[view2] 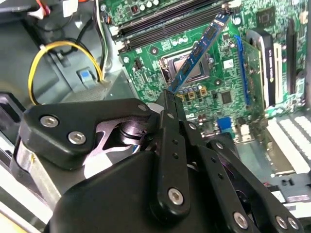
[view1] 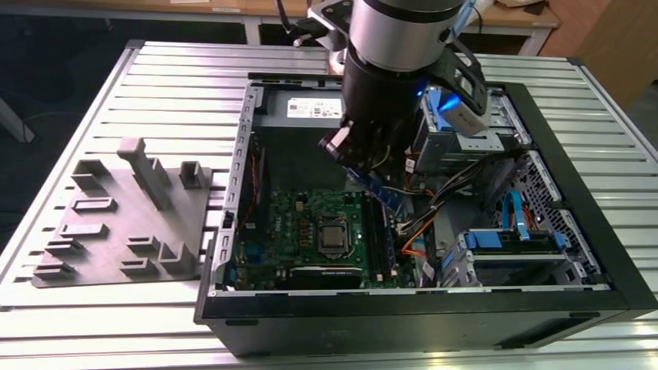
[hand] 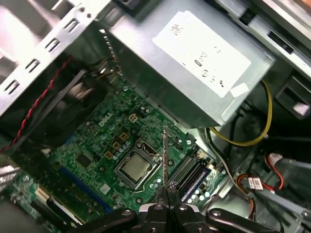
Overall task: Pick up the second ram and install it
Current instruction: 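Insert the second ram into the second slot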
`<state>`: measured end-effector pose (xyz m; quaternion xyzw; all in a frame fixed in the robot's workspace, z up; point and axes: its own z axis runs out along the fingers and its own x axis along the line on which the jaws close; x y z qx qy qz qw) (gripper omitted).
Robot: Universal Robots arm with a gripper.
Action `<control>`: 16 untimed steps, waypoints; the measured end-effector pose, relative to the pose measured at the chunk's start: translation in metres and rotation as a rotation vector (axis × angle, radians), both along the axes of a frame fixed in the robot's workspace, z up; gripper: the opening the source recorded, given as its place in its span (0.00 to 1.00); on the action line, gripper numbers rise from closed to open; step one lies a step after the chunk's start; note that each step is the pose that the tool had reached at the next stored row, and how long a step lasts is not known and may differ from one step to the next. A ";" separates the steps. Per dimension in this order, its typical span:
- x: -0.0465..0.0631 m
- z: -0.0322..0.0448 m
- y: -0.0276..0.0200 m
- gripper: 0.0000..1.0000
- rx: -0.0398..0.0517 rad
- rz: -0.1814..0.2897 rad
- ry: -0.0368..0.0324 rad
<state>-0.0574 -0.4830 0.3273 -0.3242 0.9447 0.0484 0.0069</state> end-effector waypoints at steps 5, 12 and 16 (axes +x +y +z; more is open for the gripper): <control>0.000 -0.0008 0.0000 0.08 -0.0001 -0.085 0.0000; 0.000 -0.0022 0.0000 0.08 -0.0001 -0.212 0.0001; 0.000 -0.0031 0.0000 0.08 -0.0001 -0.285 0.0000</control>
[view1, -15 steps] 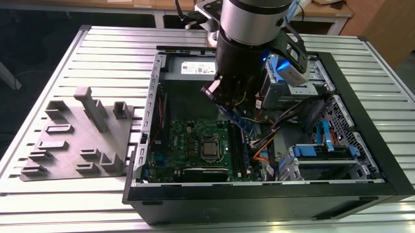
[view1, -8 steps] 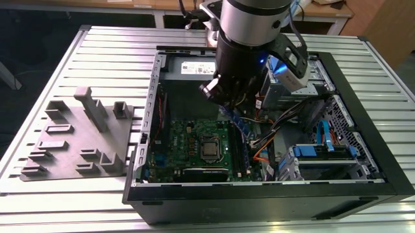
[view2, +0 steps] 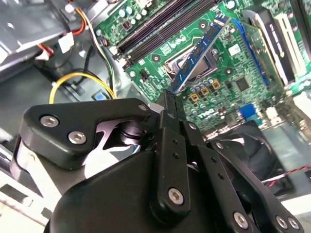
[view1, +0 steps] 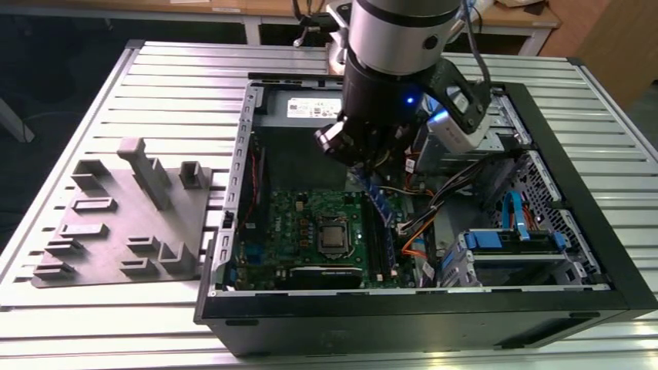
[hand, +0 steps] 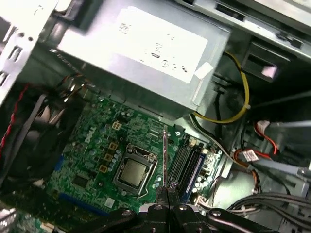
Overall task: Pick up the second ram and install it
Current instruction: 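Insert the second ram into the second slot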
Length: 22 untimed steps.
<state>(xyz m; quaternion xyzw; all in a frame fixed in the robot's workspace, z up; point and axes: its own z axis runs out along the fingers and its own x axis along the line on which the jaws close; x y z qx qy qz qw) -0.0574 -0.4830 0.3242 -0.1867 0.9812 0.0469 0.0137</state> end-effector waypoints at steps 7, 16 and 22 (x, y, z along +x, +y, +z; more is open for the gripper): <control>0.000 -0.0015 0.0000 0.08 0.0001 -0.127 0.0000; 0.000 -0.0037 0.0000 0.08 0.0001 -0.291 0.0000; 0.000 -0.0054 0.0000 0.08 0.0001 -0.400 0.0000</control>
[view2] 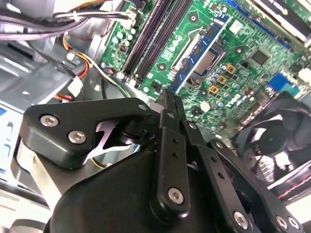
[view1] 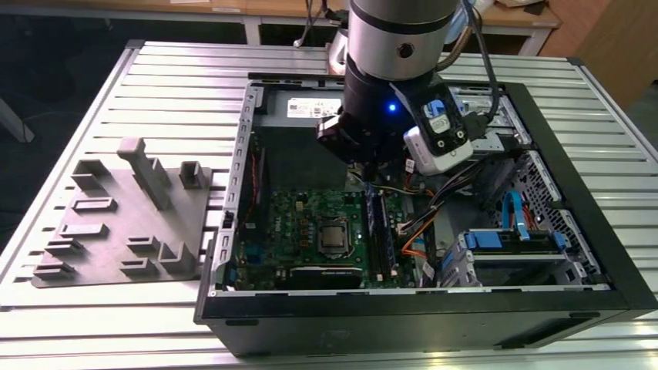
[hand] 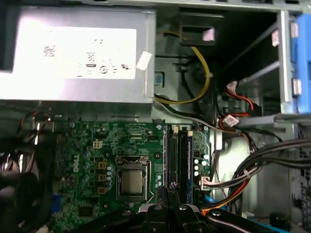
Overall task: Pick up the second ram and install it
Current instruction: 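Insert the second ram into the second slot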
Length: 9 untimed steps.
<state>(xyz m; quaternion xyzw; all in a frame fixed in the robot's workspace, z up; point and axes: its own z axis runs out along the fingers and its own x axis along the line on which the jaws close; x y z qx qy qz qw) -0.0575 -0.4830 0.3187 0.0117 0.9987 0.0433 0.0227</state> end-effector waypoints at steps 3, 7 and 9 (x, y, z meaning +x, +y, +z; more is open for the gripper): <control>0.000 -0.0002 0.0000 0.08 -0.0001 -0.023 0.0001; 0.001 -0.0004 0.0000 0.08 0.0002 -0.024 0.0000; 0.003 -0.0006 0.0000 0.08 0.0002 -0.024 0.0000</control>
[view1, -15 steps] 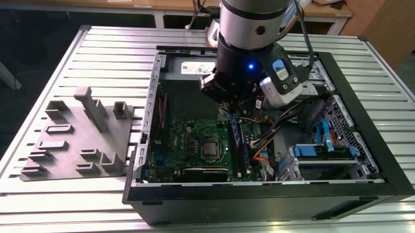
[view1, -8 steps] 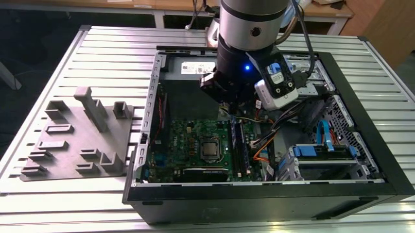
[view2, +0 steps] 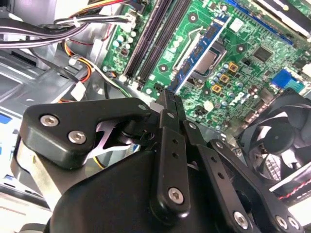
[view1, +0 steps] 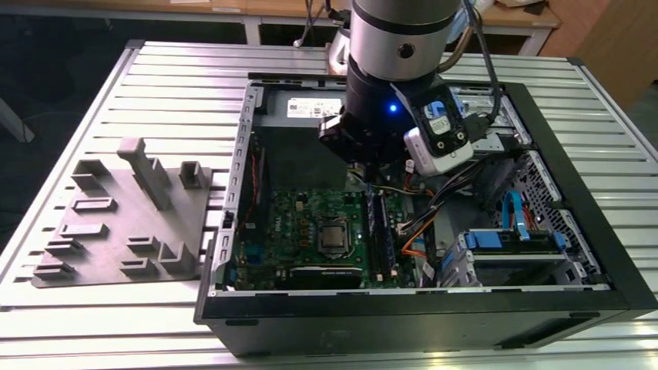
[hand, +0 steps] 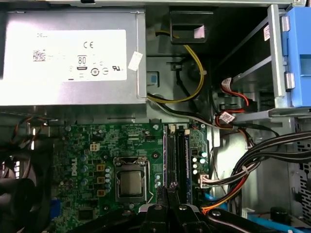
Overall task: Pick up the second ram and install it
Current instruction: 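Insert the second ram into the second slot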
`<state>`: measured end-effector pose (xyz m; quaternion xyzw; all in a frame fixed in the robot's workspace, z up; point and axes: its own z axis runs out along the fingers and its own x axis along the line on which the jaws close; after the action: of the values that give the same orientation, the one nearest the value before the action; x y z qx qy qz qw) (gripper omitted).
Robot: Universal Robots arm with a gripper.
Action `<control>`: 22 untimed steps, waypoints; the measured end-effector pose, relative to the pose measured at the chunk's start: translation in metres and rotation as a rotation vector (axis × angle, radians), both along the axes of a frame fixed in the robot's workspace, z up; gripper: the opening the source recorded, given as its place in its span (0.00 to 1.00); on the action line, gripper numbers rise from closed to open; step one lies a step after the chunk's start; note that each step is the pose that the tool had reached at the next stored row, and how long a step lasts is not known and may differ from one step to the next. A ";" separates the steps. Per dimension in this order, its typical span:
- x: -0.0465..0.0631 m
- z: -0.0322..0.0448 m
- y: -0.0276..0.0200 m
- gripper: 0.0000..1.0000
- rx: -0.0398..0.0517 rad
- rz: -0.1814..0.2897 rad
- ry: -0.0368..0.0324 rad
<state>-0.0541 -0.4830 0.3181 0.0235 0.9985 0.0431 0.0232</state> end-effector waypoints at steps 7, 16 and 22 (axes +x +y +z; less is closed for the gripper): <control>0.007 -0.0051 -0.0001 0.08 -0.0007 0.018 0.0006; 0.008 -0.0118 0.0000 0.08 -0.0007 0.023 0.0007; 0.009 -0.0164 0.0000 0.08 -0.0006 0.029 0.0006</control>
<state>-0.0455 -0.4830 0.3017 0.0093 0.9988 0.0431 0.0223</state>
